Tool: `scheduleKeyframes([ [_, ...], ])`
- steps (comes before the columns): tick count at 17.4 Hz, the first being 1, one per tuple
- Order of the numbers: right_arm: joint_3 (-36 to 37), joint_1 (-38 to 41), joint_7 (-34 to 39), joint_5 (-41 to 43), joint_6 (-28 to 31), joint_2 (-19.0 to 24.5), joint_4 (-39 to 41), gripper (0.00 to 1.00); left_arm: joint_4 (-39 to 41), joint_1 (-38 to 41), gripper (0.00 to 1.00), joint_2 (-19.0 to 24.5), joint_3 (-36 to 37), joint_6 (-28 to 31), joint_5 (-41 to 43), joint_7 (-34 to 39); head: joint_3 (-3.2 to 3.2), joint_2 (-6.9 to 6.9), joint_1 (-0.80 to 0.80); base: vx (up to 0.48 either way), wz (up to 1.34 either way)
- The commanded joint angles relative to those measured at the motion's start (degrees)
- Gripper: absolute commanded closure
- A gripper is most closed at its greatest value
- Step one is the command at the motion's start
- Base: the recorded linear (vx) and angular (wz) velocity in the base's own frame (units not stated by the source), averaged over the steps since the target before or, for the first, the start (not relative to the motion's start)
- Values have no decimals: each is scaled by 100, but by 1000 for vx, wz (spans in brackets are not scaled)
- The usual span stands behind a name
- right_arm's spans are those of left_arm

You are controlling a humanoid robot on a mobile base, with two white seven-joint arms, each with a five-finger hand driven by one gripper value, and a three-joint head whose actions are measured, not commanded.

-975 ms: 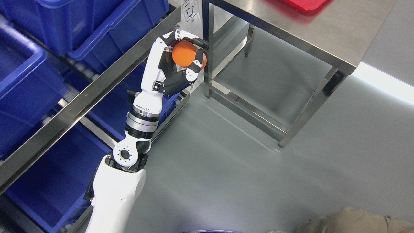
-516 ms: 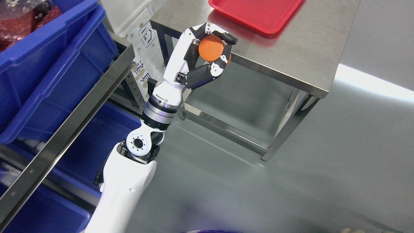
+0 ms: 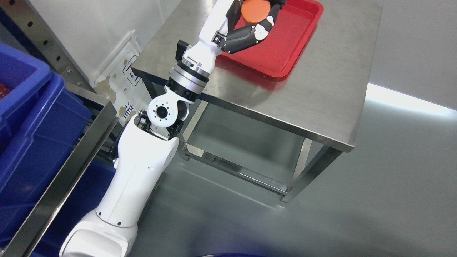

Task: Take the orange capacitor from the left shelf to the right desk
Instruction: 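Lower the capacitor into the red tray with the left hand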

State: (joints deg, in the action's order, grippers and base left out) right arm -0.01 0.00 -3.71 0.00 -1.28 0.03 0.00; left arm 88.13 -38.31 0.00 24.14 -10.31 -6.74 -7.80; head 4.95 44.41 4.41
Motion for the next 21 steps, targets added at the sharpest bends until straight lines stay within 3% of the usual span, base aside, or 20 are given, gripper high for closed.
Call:
scheduleKeyframes([
  [1, 62, 132, 2, -35, -4, -103, 100, 0, -1516, -897, 96, 100, 161, 476, -29, -2, 0, 0, 0, 306, -81],
  [12, 62, 132, 2, -35, -4, -103, 100, 0, -3669, -1188, 95, 100, 784, 565, -407, -2, 0, 0, 0, 199, -75],
  [21, 62, 132, 2, -35, -4, -103, 100, 0, -3785, -1188, 93, 100, 1251, 557, -398, -11, 0, 1, 0, 26, -8],
])
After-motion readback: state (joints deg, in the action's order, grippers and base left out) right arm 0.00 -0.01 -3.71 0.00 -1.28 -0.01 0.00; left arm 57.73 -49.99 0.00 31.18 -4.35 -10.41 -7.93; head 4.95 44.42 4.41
